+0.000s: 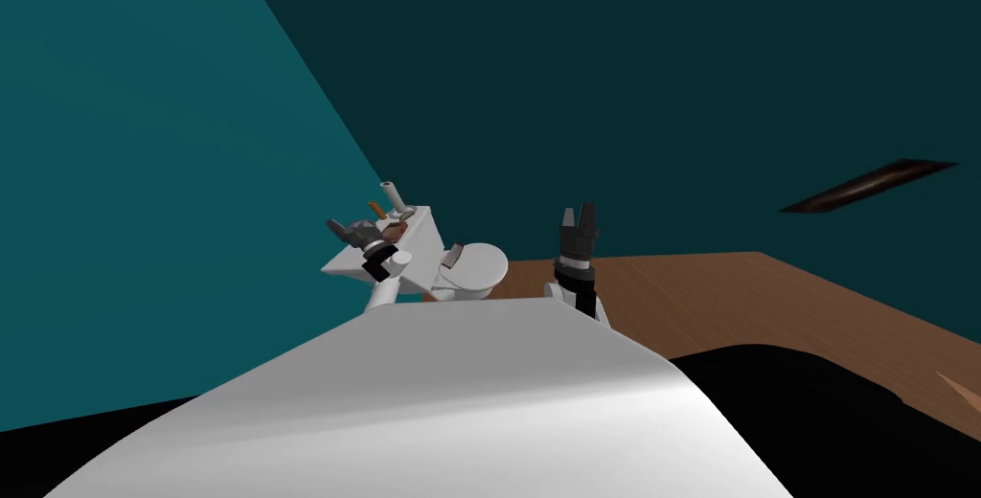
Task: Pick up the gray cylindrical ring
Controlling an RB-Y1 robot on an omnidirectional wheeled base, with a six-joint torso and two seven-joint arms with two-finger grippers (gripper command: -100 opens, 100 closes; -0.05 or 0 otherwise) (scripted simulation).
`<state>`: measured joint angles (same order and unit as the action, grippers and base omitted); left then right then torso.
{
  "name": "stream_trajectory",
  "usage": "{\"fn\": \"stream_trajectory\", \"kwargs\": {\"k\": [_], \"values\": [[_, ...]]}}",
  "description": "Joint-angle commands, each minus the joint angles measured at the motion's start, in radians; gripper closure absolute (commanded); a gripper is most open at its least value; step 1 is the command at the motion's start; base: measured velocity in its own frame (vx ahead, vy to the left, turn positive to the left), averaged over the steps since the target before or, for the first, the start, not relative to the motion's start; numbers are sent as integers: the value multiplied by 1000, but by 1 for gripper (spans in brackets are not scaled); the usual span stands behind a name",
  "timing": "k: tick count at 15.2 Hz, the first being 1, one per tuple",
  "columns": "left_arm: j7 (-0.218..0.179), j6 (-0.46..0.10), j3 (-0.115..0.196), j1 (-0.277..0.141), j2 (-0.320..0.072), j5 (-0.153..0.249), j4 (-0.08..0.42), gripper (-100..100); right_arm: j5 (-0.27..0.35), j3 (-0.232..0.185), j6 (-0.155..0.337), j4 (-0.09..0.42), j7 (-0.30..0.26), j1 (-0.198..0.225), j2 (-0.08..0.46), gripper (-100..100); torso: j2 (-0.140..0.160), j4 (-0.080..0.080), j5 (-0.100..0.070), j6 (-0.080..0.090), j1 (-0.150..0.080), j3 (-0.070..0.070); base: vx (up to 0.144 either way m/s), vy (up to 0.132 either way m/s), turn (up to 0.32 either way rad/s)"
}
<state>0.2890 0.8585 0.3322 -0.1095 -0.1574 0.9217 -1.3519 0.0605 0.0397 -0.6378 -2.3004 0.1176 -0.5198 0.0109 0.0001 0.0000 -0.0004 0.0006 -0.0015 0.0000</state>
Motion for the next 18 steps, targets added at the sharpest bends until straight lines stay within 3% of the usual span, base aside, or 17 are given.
{"fn": "stream_trajectory", "kwargs": {"k": [1,6,7,8,9,10,11,12,13,14,15,18], "values": [[23,28,1,-22,5,34,28,-100,0,0,0,0,0,0,0,0,0,0,0,0,0,0,-3,-12,-118],[98,115,6,-97,18,142,118,-100,0,0,0,0,0,0,0,0,0,0,0,0,1,0,-1,-6,-104],[98,115,6,-97,18,147,118,-100,0,0,0,0,0,0,0,0,0,0,0,0,1,0,-1,1,-99],[122,144,8,-123,21,180,148,-100,0,0,0,0,0,0,0,0,0,0,0,0,1,0,-1,4,-75],[122,144,8,-123,21,182,148,-100,0,0,0,0,0,0,0,0,0,0,0,0,1,0,0,5,-61],[146,172,10,-149,23,216,179,-100,0,0,0,0,0,0,0,0,0,0,0,0,2,0,0,10,-58],[146,172,10,-149,23,217,179,-100,0,0,0,0,0,0,0,0,-1,-1,1,1,2,-1,-2,12,-53],[170,200,12,-175,24,250,209,-100,0,0,0,0,0,0,0,0,-2,-1,2,2,3,-2,-2,14,-62],[170,200,12,-175,24,250,209,-100,0,0,0,0,0,0,0,0,-4,-2,3,3,3,-3,-2,15,-53],[192,227,13,-202,25,282,238,-100,0,0,0,0,0,0,0,0,-6,-3,4,4,3,-4,0,19,-46],[192,227,13,-202,25,282,238,-100,0,0,0,0,0,0,0,0,-7,-4,4,5,4,-6,2,19,-40],[235,280,17,-254,24,341,295,-100,0,0,0,0,0,0,0,0,-12,-6,7,6,5,-9,2,24,-36]]}}
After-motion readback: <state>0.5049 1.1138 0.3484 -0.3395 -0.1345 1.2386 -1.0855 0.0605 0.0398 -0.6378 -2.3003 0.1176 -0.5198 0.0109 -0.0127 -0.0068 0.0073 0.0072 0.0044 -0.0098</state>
